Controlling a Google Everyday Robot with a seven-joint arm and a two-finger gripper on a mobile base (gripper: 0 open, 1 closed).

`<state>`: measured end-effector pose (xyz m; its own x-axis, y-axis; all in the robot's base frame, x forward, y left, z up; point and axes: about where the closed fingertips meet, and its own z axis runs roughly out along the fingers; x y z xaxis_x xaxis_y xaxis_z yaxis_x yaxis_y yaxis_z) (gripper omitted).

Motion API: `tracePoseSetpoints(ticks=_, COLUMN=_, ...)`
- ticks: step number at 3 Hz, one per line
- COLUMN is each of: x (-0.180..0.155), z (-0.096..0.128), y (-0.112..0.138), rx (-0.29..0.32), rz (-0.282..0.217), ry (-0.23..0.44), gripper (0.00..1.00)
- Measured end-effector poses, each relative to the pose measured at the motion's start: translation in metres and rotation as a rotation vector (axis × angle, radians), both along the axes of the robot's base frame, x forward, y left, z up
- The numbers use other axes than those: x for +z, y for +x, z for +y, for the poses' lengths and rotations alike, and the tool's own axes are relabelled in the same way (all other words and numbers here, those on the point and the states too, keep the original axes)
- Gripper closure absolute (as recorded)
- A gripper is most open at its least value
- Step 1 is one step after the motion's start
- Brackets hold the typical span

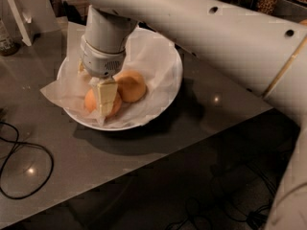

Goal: Pick orange from white bowl

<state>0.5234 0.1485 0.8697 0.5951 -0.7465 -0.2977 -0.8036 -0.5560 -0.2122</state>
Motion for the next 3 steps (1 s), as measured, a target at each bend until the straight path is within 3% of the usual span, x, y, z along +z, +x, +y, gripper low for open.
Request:
tracePoseSetpoints(ticks=1, x=0.005, z=0.009, y=0.006, rx=-0.004, rz=-0.057, ry=0.025, gripper=0.42)
tracePoseSetpoints(ticks=2, x=0.017, z=-0.002, y=0.01, rx=-0.067, rz=-0.13, ry=0.045, gripper=0.41)
tracePoseSetpoints(ticks=3, x=0.026, z=-0.019, y=0.015, rx=-0.125, rz=-0.174, ry=0.042, gripper=0.22)
